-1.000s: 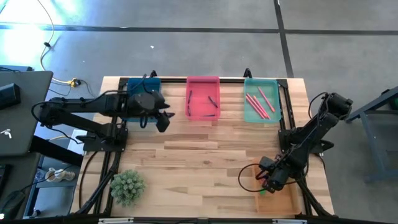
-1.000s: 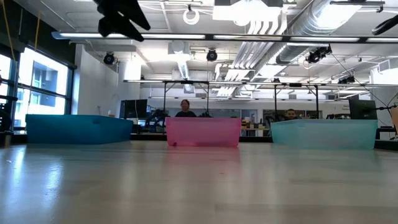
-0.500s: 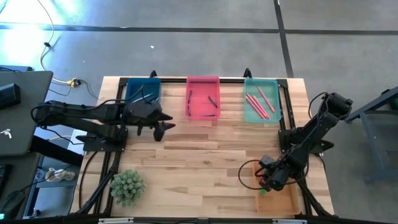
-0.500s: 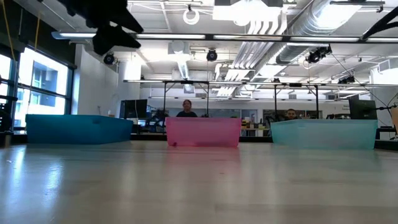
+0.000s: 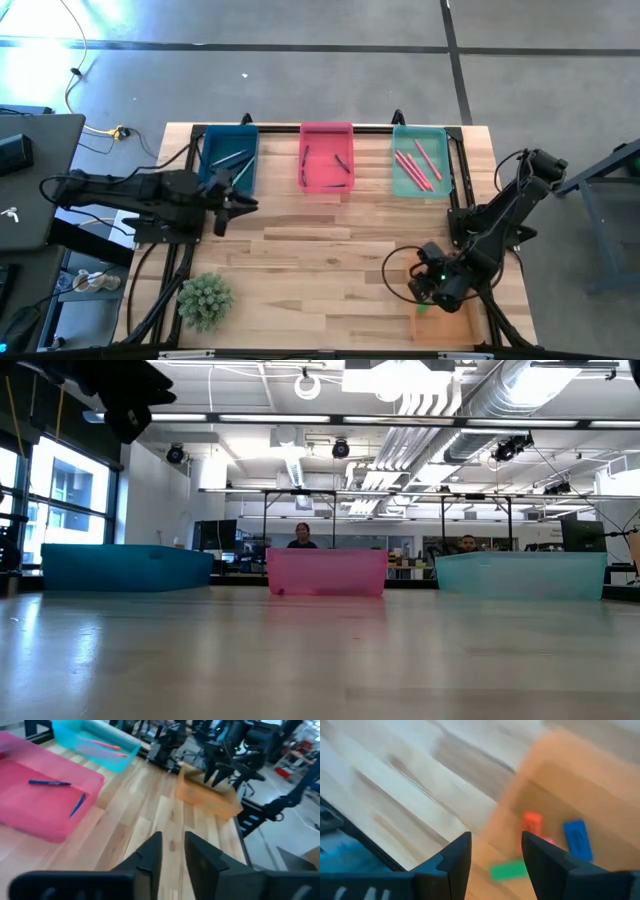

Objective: Sort crayons/erasers/pens/pencils in bins
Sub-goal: Return to Home Position

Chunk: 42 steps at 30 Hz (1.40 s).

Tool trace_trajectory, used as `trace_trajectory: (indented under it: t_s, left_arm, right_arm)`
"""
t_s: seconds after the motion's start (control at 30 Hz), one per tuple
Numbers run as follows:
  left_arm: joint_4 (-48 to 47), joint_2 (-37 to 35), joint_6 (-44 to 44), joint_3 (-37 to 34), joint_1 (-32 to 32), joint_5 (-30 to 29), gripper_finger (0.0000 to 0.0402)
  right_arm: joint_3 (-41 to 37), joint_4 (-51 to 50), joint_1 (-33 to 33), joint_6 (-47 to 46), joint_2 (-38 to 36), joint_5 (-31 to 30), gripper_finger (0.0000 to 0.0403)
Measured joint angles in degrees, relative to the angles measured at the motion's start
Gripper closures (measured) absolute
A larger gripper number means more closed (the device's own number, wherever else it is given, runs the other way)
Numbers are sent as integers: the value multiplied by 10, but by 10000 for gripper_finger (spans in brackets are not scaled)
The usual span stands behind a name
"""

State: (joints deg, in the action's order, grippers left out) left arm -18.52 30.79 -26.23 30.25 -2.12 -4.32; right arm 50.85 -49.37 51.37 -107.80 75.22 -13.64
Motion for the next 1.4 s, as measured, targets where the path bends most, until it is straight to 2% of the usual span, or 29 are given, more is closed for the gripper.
trace_trajectory:
  t_s: [0.17,0.23,0.47,0.6,0.8,0.87,1.1,1.3,1.4]
  left_arm:
    - [-1,-67,15,-33,1,14,386]
    - [-1,-91,22,-46,1,14,397]
    - [-2,-162,35,-80,1,63,400]
    - [-11,-196,55,-81,1,66,401]
    - [-14,-246,66,-81,1,66,401]
    - [-14,-259,79,-81,1,66,401]
    - [-5,-281,103,-86,1,50,401]
    - [110,-285,49,-161,1,60,401]
    - [175,-285,40,-198,0,58,401]
  right_arm:
    - [48,-20,0,-30,0,-104,238]
    - [63,-23,0,-30,0,-140,238]
    - [109,-23,0,-43,0,-230,238]
    - [126,-22,0,-31,0,-278,238]
    - [131,-18,-6,-27,0,-414,238]
    - [131,-18,-13,-25,0,-441,238]
    - [131,-28,-50,57,-6,-465,238]
    - [131,-27,-84,180,-57,-532,238]
    - [131,-27,-93,250,-96,-543,238]
